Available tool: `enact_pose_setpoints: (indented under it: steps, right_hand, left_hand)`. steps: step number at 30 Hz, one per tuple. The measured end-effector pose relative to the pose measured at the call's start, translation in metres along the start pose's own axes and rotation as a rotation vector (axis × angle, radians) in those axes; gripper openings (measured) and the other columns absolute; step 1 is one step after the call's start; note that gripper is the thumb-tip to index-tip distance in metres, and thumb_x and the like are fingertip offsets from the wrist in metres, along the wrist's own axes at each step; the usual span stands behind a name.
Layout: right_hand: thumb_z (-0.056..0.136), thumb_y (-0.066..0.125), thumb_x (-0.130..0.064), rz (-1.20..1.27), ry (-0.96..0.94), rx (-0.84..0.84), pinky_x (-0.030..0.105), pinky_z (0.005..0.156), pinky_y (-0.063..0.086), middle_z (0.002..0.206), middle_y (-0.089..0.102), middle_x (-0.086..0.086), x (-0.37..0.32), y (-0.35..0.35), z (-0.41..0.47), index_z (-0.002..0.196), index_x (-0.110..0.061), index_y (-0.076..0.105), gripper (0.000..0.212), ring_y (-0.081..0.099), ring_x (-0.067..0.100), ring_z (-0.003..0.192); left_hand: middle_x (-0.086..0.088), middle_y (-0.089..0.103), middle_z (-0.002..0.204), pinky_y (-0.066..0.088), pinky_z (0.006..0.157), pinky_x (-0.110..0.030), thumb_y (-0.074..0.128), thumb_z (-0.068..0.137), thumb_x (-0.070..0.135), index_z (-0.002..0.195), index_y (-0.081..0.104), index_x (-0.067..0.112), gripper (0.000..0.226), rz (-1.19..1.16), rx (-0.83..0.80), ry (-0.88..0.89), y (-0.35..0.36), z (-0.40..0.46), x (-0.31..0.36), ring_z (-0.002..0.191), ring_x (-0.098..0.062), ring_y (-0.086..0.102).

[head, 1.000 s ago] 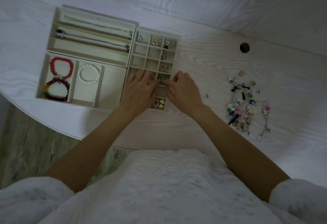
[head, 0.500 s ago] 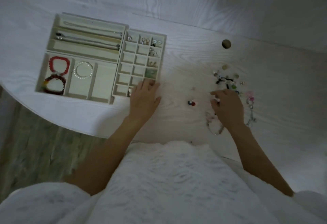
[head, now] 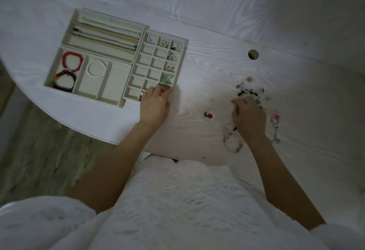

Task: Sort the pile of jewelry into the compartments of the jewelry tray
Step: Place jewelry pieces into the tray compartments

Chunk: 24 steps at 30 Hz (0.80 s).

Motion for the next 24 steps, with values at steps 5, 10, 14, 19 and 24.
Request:
enact_pose_setpoints:
  steps: [5, 10, 14, 19, 24]
  right_hand:
    - [0.087, 0.059, -0.004, 0.336, -0.076, 0.075, 0.031, 0.061, 0.050, 0.084, 0.068, 0.009, -0.032, -0.028, 0.012, 0.101, -0.007, 0.067, 0.016, 0.061, 0.020, 0.069]
    - [0.081, 0.061, 0.004, 0.402, -0.208, -0.079, 0.030, 0.066, 0.050, 0.086, 0.063, 0.007, -0.076, -0.003, 0.032, 0.097, -0.006, 0.069, 0.020, 0.051, 0.011, 0.068]
    - [0.087, 0.059, -0.005, 0.458, -0.300, -0.226, 0.021, 0.072, 0.048, 0.093, 0.065, 0.001, -0.129, 0.013, 0.052, 0.100, -0.012, 0.069, 0.018, 0.057, 0.008, 0.076]
    - [0.084, 0.066, -0.003, 0.612, -0.284, -0.376, 0.006, 0.079, 0.045, 0.096, 0.068, 0.000, -0.194, 0.038, 0.075, 0.098, -0.009, 0.067, 0.015, 0.062, 0.006, 0.088]
    - [0.082, 0.070, -0.008, 0.426, -0.404, -0.387, 0.035, 0.079, 0.054, 0.097, 0.066, 0.005, -0.224, 0.067, 0.083, 0.093, -0.010, 0.066, 0.012, 0.064, 0.019, 0.086]
  left_hand:
    - [-0.014, 0.063, 0.093, 0.044, 0.071, -0.041, 0.061, 0.072, 0.007, 0.113, 0.067, 0.010, 0.041, 0.000, 0.066, 0.011, -0.002, -0.002, 0.000, 0.082, -0.036, 0.057]
    - [-0.005, 0.062, 0.092, 0.034, 0.072, -0.035, 0.051, 0.086, 0.025, 0.102, 0.068, 0.016, 0.025, -0.099, 0.148, -0.032, -0.009, -0.015, -0.016, 0.086, -0.031, 0.053]
    - [-0.003, 0.063, 0.098, 0.034, 0.076, -0.034, 0.053, 0.088, 0.028, 0.102, 0.067, 0.019, 0.021, -0.215, 0.283, -0.218, -0.023, -0.039, -0.056, 0.089, -0.025, 0.052]
    - [-0.006, 0.061, 0.108, 0.031, 0.079, -0.033, 0.053, 0.089, 0.030, 0.112, 0.064, 0.016, 0.028, -0.157, 0.292, -0.240, -0.026, -0.042, -0.086, 0.097, -0.027, 0.049]
    - [-0.007, 0.060, 0.110, 0.033, 0.081, -0.036, 0.050, 0.089, 0.036, 0.114, 0.063, 0.016, 0.035, -0.163, 0.209, -0.261, -0.021, -0.031, -0.092, 0.100, -0.029, 0.049]
Point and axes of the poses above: each hand's wrist, its own z-axis towards the middle knuckle, its own y-axis out of the palm, x = y × z, the point moved 8 cm from there along z, towards the middle knuckle
